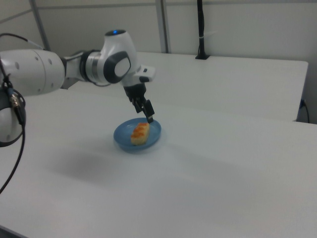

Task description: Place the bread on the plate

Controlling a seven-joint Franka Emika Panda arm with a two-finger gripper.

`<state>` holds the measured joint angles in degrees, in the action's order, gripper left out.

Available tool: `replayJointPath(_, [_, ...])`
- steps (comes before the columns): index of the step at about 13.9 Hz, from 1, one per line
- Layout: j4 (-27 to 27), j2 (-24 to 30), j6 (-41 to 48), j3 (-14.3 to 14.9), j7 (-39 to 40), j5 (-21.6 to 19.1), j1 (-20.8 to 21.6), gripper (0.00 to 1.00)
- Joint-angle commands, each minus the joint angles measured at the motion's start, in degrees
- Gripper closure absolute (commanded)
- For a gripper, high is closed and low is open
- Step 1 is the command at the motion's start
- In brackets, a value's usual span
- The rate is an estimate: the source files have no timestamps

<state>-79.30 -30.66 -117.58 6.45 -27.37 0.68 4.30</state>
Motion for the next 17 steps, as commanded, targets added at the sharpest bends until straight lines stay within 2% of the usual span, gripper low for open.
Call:
replayJointPath(1, [-2.52,8.40,8.83,-0.21,7.13,-2.87,-1.92,0.00])
replayJointPath(4, [-3.58,19.90,24.45,0.23,22.21,-2.43,-5.43,0.00])
replayJointPath(6, [-4.36,26.49,31.16,0.49,26.56,-1.82,-6.76,0.00])
replayJointPath(9, [-10.06,36.52,31.71,2.60,32.18,-1.56,-6.15,0.00])
replayJointPath(11, [-13.14,38.65,30.76,2.96,34.83,0.10,-4.23,0.00])
replayJointPath(13, [-14.29,38.13,26.91,2.96,34.15,0.82,-2.11,0.00])
replayJointPath(17, [-15.70,37.61,23.89,2.96,31.06,0.82,-1.75,0.00])
